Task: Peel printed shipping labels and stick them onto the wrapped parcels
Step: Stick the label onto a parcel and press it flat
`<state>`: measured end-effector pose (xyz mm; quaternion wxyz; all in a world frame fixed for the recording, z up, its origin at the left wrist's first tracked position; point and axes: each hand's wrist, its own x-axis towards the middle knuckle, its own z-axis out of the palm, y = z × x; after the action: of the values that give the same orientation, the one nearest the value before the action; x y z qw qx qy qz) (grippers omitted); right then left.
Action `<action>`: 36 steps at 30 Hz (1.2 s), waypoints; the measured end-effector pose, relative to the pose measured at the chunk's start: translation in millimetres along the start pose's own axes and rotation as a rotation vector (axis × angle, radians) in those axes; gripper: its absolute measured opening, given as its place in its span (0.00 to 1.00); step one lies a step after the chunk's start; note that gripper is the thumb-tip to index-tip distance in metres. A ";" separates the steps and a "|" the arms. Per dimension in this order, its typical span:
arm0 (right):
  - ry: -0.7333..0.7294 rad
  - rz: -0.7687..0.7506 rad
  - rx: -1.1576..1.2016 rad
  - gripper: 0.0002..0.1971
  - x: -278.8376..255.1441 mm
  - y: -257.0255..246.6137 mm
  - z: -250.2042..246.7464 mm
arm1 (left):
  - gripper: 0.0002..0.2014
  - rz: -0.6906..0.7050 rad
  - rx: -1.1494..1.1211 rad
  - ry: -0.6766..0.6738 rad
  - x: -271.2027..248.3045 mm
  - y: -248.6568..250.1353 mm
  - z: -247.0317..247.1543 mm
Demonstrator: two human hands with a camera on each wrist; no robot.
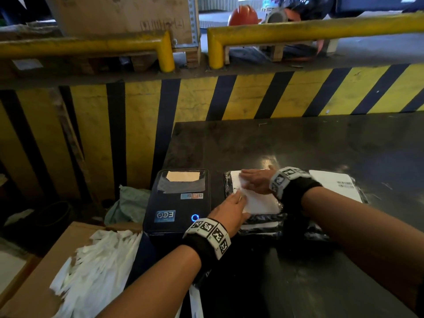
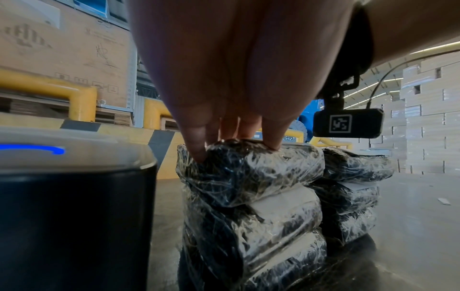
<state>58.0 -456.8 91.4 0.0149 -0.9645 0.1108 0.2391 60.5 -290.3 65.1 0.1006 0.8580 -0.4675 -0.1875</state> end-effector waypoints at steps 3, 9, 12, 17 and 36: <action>-0.004 0.080 0.082 0.29 -17.4 17.4 -1.9 | 0.30 -0.032 0.034 -0.051 1.0 1.0 -0.8; 0.015 0.138 -0.034 0.28 -11.5 -0.6 -19.2 | 0.28 -0.035 0.003 -0.023 -2.2 9.5 -4.8; 0.018 -0.019 -0.063 0.24 -5.7 -26.6 -14.0 | 0.27 -0.028 -0.009 -0.009 -2.2 10.9 -7.0; 0.065 0.075 0.036 0.27 -19.4 1.5 9.1 | 0.30 -0.052 0.048 -0.029 -1.4 11.5 -4.4; 0.095 0.133 0.122 0.26 -42.8 12.4 25.3 | 0.30 -0.051 0.061 -0.037 -3.1 13.0 -5.5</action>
<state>6.8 -458.0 89.2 0.0526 -0.9626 0.1896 0.1861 51.3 -294.8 75.3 0.0610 0.8686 -0.4528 -0.1915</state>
